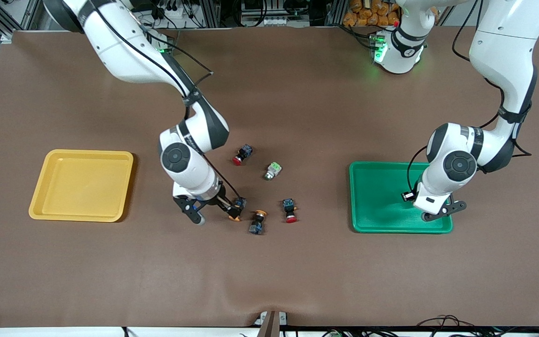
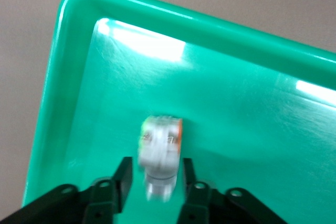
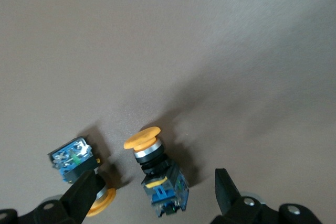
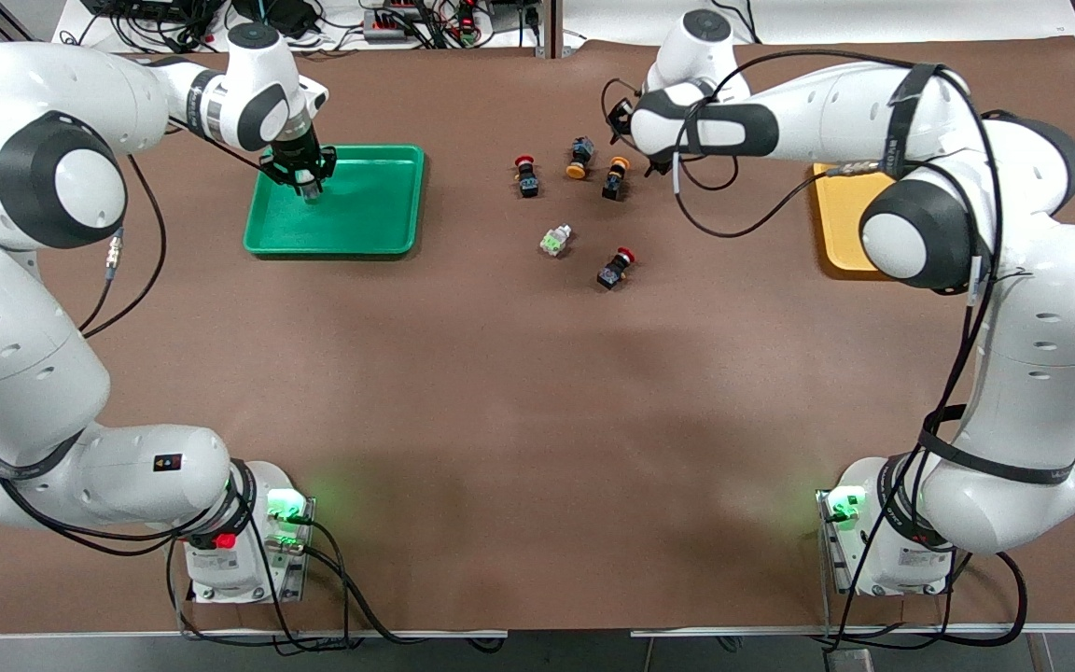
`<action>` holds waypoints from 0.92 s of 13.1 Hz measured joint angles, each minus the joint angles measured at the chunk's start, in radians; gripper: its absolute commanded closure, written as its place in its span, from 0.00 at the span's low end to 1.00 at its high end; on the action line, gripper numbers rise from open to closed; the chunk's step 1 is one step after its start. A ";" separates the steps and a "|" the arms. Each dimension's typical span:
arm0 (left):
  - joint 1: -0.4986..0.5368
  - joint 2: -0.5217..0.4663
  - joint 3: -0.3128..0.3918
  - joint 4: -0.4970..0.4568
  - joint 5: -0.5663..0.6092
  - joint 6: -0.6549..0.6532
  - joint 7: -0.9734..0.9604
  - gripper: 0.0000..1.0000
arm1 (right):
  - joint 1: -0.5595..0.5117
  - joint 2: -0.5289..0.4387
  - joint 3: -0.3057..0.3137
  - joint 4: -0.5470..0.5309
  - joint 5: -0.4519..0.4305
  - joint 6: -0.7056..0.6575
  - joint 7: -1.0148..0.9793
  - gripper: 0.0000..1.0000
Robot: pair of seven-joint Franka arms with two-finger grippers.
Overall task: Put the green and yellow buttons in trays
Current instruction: 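Carry the white button to the green tray while the right gripper grasps a yellow button, then release the white button in the green tray while the right gripper lifts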
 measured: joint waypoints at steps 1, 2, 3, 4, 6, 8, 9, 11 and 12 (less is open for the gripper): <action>0.009 -0.005 -0.011 0.001 0.000 0.005 0.014 0.00 | 0.008 0.019 0.000 0.000 0.000 0.029 0.000 0.00; 0.013 -0.016 -0.023 0.002 0.000 0.005 0.017 0.00 | 0.017 0.036 0.000 0.001 -0.001 0.051 0.000 0.00; 0.014 -0.034 -0.040 0.003 0.000 0.004 0.017 0.00 | 0.026 0.052 0.000 0.002 -0.006 0.068 0.000 0.00; 0.015 -0.056 -0.067 0.004 0.000 -0.001 0.017 0.00 | 0.033 0.064 0.000 0.002 -0.019 0.079 0.000 0.18; 0.015 -0.103 -0.131 0.007 -0.005 -0.025 0.014 0.00 | 0.036 0.073 -0.001 0.003 -0.053 0.082 0.000 0.63; 0.013 -0.132 -0.187 0.015 -0.013 -0.033 0.009 0.00 | 0.036 0.073 -0.002 0.005 -0.063 0.082 0.000 0.90; 0.013 -0.136 -0.210 0.021 -0.014 -0.034 0.007 0.00 | 0.036 0.073 -0.002 0.006 -0.063 0.082 0.000 1.00; 0.012 -0.136 -0.242 0.034 -0.025 -0.049 0.001 0.00 | 0.036 0.073 -0.005 0.007 -0.064 0.081 0.000 1.00; 0.010 -0.136 -0.258 0.047 -0.045 -0.073 -0.013 0.00 | 0.036 0.073 -0.007 0.008 -0.064 0.076 -0.001 1.00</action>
